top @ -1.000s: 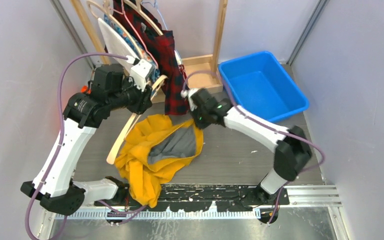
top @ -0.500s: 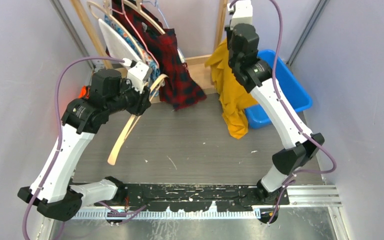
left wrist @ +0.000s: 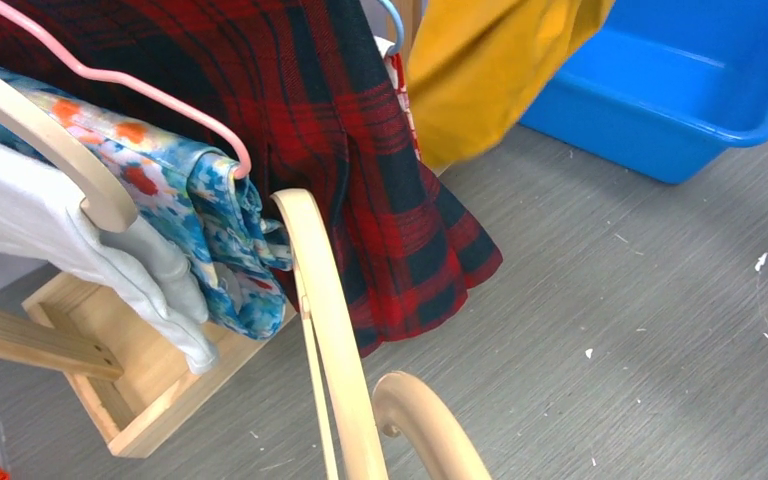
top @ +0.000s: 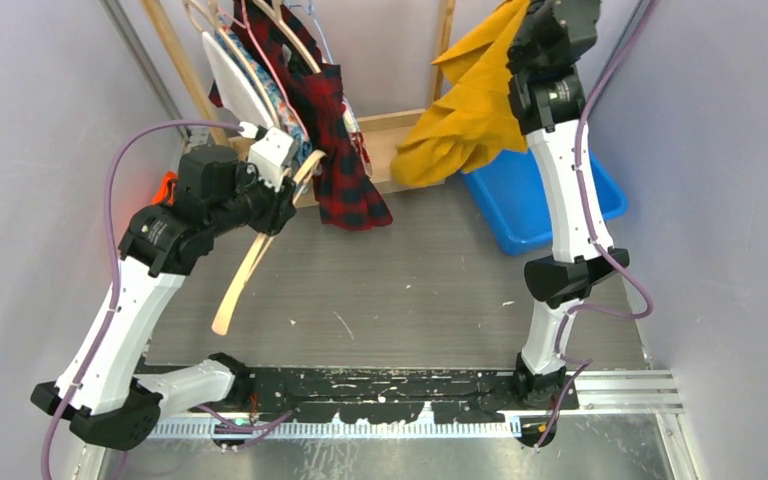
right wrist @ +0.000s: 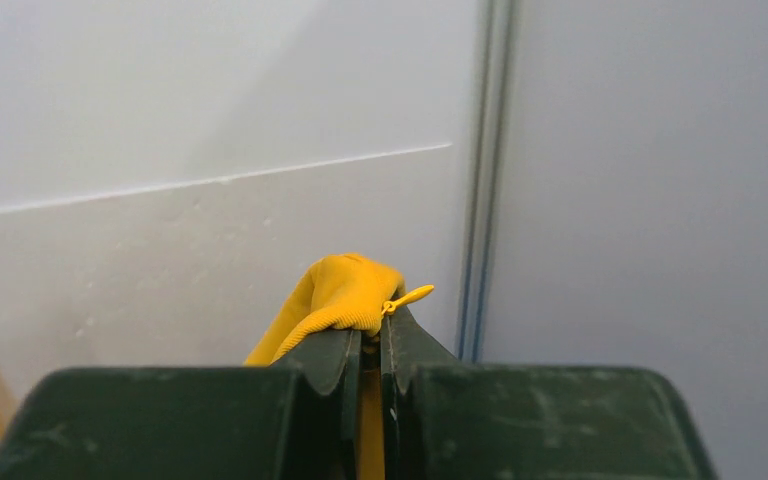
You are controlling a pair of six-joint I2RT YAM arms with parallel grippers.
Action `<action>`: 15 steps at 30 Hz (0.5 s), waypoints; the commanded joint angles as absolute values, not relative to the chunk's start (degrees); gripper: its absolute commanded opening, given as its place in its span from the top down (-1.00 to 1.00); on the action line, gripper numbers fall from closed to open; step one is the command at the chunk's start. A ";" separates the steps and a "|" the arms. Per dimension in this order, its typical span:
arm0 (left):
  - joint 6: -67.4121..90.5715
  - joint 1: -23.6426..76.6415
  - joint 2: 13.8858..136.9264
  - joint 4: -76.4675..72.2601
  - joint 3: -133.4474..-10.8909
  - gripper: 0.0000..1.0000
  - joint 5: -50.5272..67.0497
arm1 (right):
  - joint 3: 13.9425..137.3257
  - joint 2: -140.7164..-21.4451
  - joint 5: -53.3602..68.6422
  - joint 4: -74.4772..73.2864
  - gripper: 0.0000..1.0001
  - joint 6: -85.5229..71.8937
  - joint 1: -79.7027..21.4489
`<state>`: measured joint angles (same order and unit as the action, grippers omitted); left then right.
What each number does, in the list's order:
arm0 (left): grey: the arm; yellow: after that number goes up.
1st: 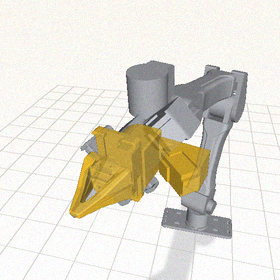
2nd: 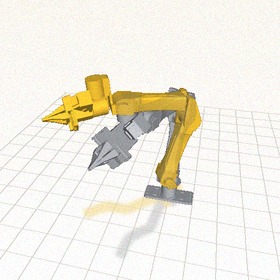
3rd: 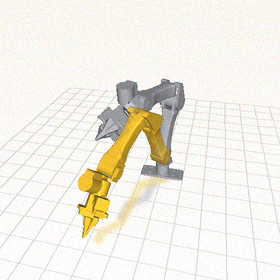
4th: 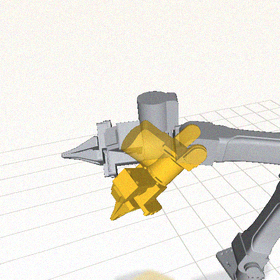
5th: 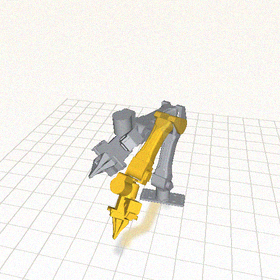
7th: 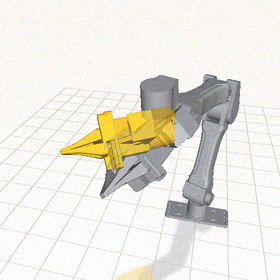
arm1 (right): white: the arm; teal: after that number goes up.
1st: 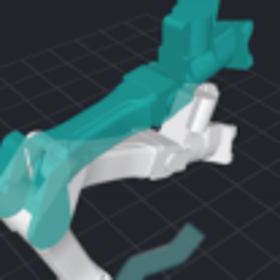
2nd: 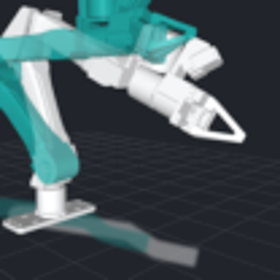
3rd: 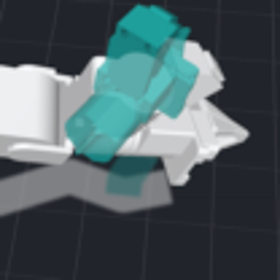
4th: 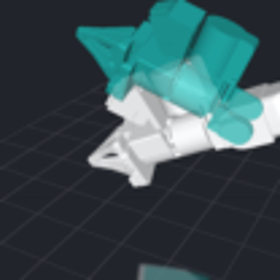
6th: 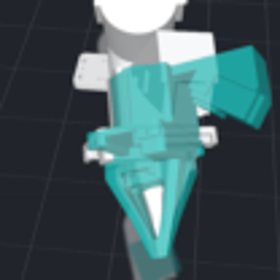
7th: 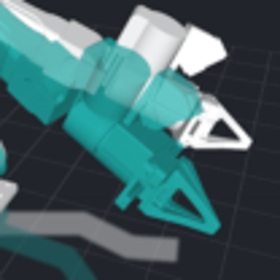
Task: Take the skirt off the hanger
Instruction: Pick up the skirt from the center of the board, then place the skirt in the bin.
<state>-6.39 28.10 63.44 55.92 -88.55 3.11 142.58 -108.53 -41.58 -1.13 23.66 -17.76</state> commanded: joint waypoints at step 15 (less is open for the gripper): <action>-6.86 27.69 65.89 47.64 -88.15 1.00 0.08 | 128.97 -103.14 -44.41 5.82 0.98 16.08 -7.36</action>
<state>-6.42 28.08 64.71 52.99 -87.50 0.89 137.25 -108.77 -44.82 3.09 21.80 -7.11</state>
